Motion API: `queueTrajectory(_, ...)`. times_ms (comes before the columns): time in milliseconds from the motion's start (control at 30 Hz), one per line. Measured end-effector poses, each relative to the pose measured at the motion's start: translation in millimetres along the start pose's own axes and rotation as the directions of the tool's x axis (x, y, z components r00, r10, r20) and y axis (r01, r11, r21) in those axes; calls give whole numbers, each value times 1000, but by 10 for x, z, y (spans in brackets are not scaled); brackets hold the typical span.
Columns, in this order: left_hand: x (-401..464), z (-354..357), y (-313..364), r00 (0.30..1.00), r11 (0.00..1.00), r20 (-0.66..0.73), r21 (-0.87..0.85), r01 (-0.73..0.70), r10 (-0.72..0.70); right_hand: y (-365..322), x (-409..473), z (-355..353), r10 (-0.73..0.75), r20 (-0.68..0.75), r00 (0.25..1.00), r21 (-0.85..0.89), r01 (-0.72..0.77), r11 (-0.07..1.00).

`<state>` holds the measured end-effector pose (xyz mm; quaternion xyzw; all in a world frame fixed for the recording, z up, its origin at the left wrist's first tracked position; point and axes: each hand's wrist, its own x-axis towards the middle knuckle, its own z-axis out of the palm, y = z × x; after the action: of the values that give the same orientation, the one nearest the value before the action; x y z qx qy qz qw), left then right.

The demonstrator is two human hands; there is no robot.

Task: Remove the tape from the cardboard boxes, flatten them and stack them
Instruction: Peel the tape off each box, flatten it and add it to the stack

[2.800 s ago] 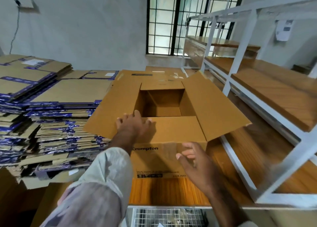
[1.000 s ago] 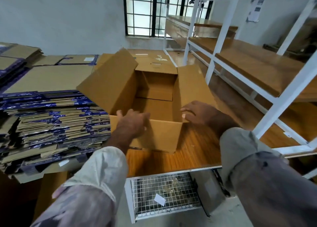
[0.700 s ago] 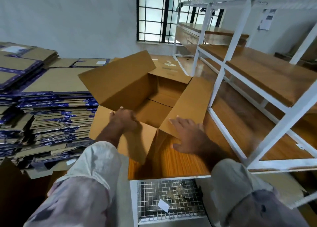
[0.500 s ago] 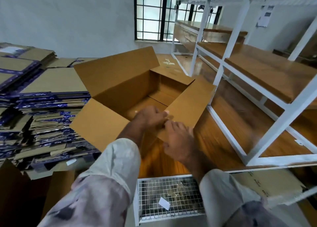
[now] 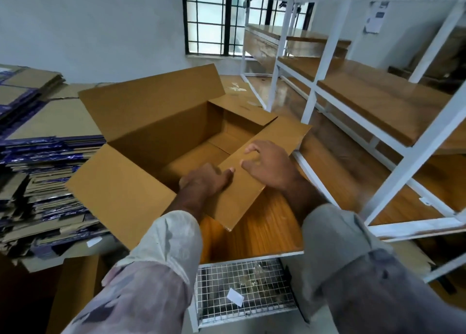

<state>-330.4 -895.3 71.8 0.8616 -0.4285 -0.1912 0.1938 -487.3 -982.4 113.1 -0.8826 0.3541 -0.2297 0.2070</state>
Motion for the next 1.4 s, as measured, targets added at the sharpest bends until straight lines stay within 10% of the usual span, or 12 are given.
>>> queueTrajectory(500,102,-560,-799,971,958,55,187,219,-233,321,1340,737,79,438,896,-206,15,978)
queueTrajectory(833,235,-634,-727,961,948,80,205,244,-265,1056,1916,131,38,-4,999,-541,-34,840)
queueTrajectory(1033,319,-634,-758,945,923,87,258,286,-317,1921,2089,-126,335,96,937,-398,-272,876)
queueTrajectory(1400,338,-650,-709,926,913,124,258,316,-355,2125,2179,-25,290,116,950,-234,-257,938)
